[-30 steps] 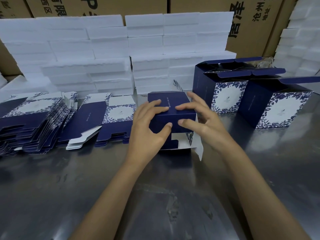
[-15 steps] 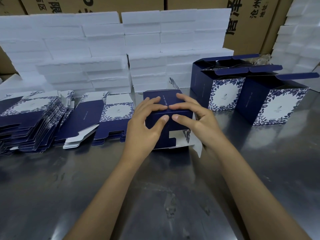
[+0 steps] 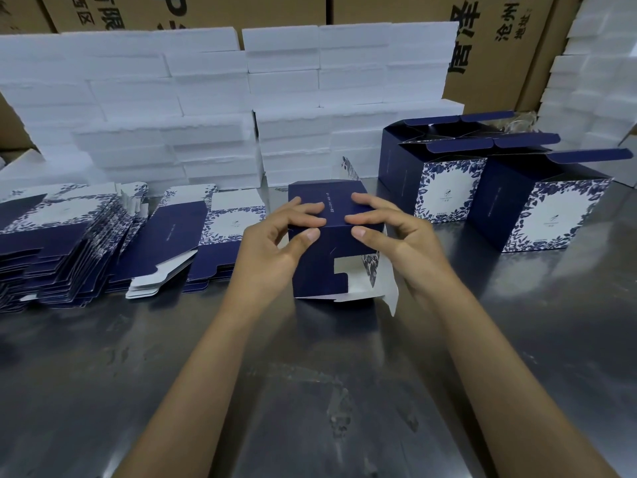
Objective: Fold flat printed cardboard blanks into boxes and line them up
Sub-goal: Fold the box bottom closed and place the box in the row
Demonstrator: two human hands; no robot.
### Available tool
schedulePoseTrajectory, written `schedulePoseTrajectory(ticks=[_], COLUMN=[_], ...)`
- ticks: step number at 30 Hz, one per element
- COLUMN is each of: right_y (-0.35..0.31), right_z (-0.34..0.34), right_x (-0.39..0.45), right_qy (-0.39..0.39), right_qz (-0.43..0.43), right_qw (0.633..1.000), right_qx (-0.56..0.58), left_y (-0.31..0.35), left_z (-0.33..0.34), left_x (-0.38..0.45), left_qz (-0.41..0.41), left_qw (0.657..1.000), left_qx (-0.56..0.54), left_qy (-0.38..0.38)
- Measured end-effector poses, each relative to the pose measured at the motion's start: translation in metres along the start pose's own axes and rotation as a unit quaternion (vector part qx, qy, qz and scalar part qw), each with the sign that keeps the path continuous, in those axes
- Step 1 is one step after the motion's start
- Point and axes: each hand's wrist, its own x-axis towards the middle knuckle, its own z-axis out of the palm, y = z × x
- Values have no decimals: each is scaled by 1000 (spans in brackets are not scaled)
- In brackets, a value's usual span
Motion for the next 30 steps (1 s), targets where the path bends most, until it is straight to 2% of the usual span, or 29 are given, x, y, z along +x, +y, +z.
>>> schedulePoseTrajectory(ticks=[4, 6, 11, 14, 16, 19, 24, 27, 30], right_y=[1, 1, 1, -2, -5, -9, -9, 2, 10], right_z=[-9, -10, -7, -5, -4, -6, -13, -16, -13], right_x=[1, 1, 1, 0, -1, -4, 3, 6, -2], right_qy=[-32, -13, 10, 14, 22, 18, 8, 19, -43], right_qz=[22, 21, 35, 58, 70, 95, 137, 202, 239], right_qw=[999, 999, 998, 996, 995, 993, 984, 977, 970], right_qx=[23, 39, 56, 71, 62, 60, 117, 62, 26], left_y=[0, 1, 1, -3, -9, -13, -15, -17, -20], left_z=[-14, -19, -4, 7, 12, 14, 15, 16, 18], left_x=[2, 3, -2, -8, -11, -13, -11, -10, -8], left_qz=[-5, 1, 17, 90, 127, 137, 154, 153, 158], left_qw=[998, 996, 1000, 979, 946, 914, 914, 916, 912], left_qx=[15, 26, 16, 180, 295, 372, 374, 370, 377], left_qy=[-60, -80, -11, 3, -51, -88, -17, 8, 25])
